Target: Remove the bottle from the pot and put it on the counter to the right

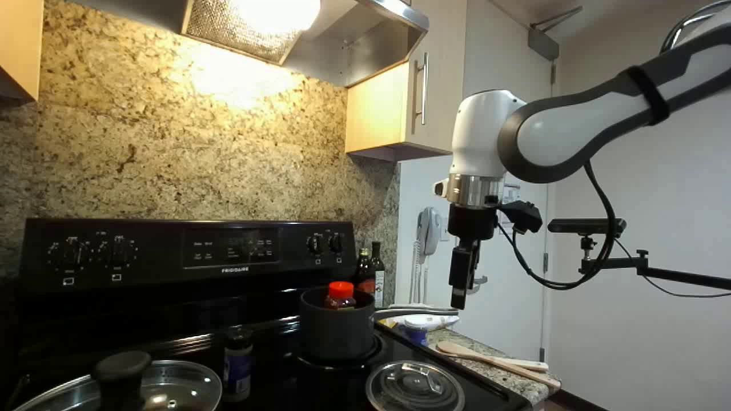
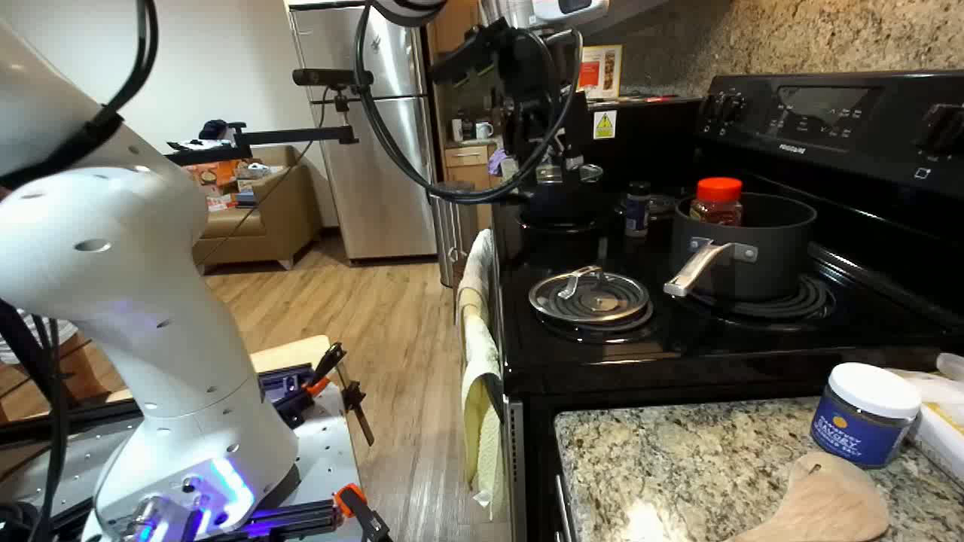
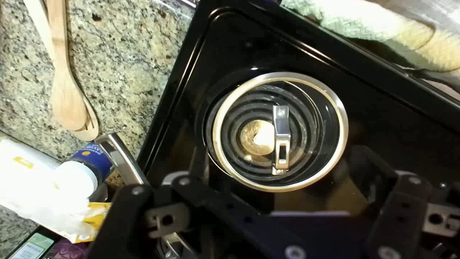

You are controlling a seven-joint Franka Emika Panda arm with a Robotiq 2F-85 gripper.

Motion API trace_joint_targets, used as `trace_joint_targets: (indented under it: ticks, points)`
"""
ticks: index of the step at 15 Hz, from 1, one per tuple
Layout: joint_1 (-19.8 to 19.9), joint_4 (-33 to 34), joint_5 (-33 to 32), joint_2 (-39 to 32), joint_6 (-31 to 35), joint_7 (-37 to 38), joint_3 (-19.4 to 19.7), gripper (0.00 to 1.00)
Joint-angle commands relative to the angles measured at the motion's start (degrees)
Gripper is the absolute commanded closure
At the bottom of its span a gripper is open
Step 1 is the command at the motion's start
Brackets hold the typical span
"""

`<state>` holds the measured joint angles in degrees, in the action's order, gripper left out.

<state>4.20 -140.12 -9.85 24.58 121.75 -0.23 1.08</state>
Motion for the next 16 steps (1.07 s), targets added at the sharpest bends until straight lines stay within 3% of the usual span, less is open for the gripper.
trace_joint_targets:
  ticks: [1, 8, 10, 16]
  points:
    - [-0.2, 0.1, -0.1, 0.0, -0.2, 0.1, 0.2, 0.00]
    - [0.0, 1.1, -0.2, -0.8, -0.2, 0.8, 0.0, 0.00]
    - [0.1, 4.5, 0.1, -3.2, -0.6, 1.4, 0.0, 0.00]
    - [1.5, 23.7, -1.8, -17.7, -2.4, 12.3, -0.8, 0.00]
